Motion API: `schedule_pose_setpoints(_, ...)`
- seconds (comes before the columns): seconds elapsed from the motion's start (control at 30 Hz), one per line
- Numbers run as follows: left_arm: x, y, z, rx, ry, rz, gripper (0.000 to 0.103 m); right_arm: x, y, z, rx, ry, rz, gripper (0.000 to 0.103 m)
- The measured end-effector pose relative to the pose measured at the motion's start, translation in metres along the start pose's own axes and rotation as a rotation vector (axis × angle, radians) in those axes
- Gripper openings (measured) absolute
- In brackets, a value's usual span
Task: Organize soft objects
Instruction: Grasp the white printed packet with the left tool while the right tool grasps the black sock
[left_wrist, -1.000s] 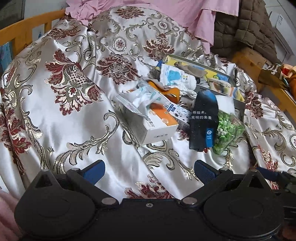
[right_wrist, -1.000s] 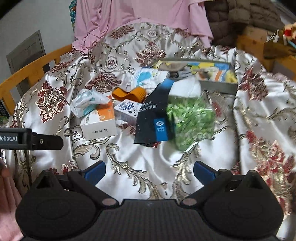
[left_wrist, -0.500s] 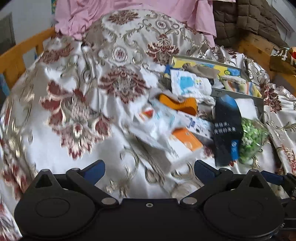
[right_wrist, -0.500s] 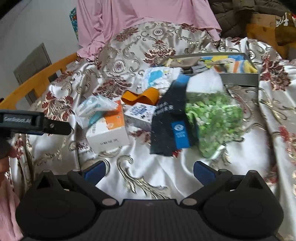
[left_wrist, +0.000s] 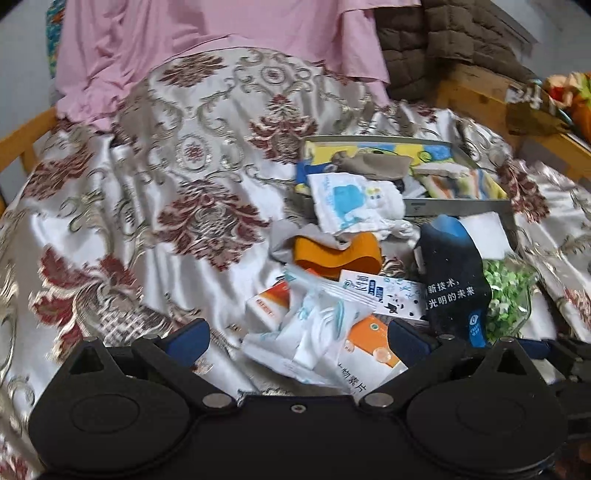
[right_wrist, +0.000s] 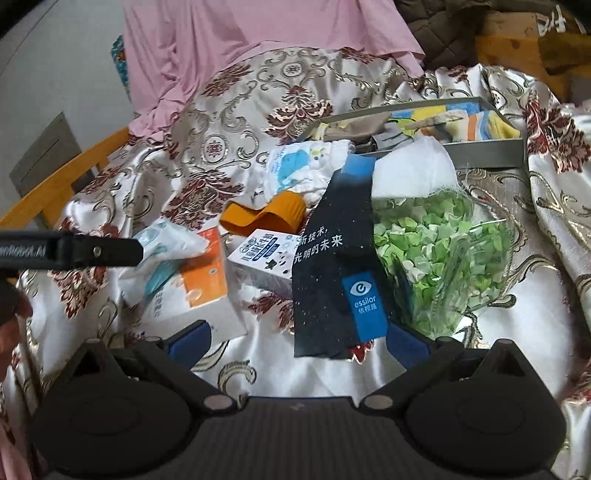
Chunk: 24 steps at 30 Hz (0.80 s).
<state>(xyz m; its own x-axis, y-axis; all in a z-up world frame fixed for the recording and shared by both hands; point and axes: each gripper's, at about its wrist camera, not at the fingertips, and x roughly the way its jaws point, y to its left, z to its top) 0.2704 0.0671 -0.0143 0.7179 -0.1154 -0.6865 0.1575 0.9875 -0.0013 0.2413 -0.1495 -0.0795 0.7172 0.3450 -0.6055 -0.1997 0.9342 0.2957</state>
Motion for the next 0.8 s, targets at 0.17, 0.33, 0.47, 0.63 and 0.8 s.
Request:
schedule_pose_setpoints(0.17,0.013,0.002,0.003,0.021,0.008,-0.016,0.102,0.009,0.003,0.0,0.008,-0.003,-0.009,0.103)
schedule_pose_setpoints(0.33,0.025,0.008,0.001,0.014,0.022,-0.042,0.099,0.012,0.004,0.0,0.03,-0.021,-0.044,0.103)
schedule_pose_setpoints(0.47,0.032,0.012,-0.004,0.008,0.038,-0.08,0.086,0.017,0.001,0.002,0.069,-0.037,-0.062,0.103)
schedule_pose_setpoints(0.63,0.039,0.012,-0.009,0.006,0.051,-0.121,0.077,0.024,0.001,0.005,0.071,-0.044,-0.066,0.103)
schedule_pose_setpoints(0.8,0.042,0.01,-0.012,0.021,0.051,-0.136,0.073,0.028,0.001,0.007,0.081,-0.051,-0.044,0.103)
